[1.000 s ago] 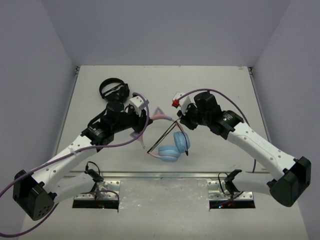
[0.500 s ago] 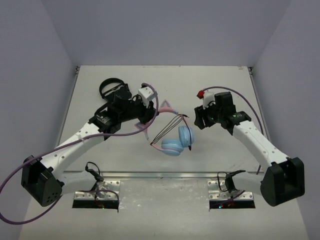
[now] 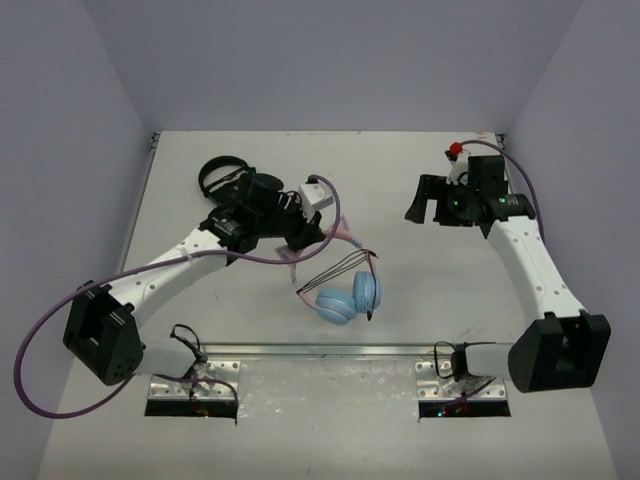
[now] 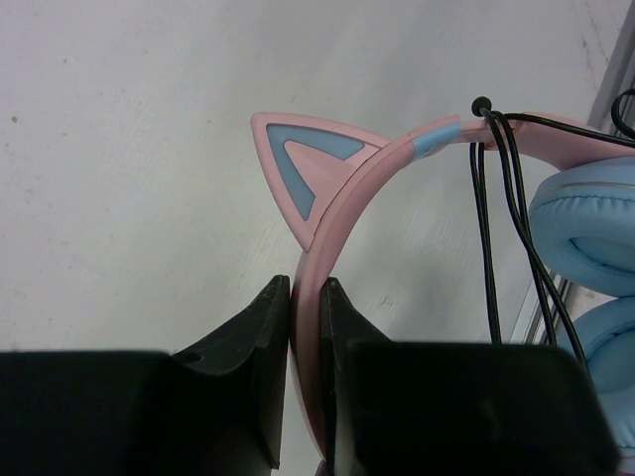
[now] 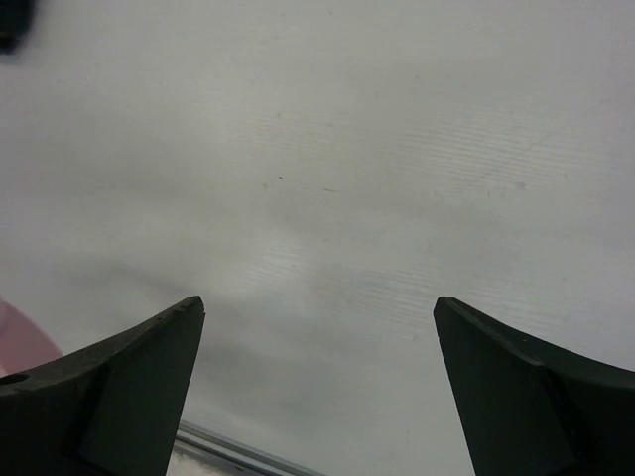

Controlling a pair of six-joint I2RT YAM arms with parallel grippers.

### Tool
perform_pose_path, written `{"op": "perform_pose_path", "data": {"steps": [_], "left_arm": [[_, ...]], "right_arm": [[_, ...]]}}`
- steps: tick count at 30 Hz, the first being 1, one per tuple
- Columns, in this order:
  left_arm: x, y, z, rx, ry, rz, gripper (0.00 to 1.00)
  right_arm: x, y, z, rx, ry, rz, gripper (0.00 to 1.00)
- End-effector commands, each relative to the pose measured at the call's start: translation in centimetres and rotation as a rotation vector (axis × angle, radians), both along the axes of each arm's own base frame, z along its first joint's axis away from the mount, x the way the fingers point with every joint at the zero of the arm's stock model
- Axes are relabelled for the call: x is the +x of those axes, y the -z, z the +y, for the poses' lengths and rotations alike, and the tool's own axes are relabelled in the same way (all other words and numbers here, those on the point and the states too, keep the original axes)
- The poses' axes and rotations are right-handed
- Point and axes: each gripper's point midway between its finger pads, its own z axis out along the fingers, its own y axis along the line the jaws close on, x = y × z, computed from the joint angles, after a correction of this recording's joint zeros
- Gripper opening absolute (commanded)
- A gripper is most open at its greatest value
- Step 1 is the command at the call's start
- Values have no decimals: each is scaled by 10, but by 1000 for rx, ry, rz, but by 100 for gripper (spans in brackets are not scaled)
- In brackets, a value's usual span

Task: Wrap the headphones

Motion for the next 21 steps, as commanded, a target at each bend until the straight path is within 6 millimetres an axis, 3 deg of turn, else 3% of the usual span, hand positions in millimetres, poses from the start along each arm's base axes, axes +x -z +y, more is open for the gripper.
{"op": "perform_pose_path", "data": {"steps": [1, 6, 10, 11, 15, 20, 21], "left_arm": [[-5, -31, -18, -73, 173, -95, 0], [-4, -7, -31, -70, 251, -1, 0], [13, -1, -45, -66, 254, 34, 0], [16, 12, -49, -52, 256, 64, 0], [24, 24, -59, -40, 292, 61, 0], [29, 50, -62, 6, 332, 54, 0], [27, 55, -59, 19, 343, 60, 0]], "right_arm": [[-16, -34, 13, 71, -24, -29, 99], [-37, -44, 23, 136, -47, -47, 99], [-47, -69, 31, 200, -37, -65, 99], [-53, -77, 32, 225, -18, -71, 99], [-66, -97, 37, 292, 16, -95, 99], [-81, -104, 49, 375, -20, -102, 99], [-84, -96, 50, 387, -15, -87, 99]]}}
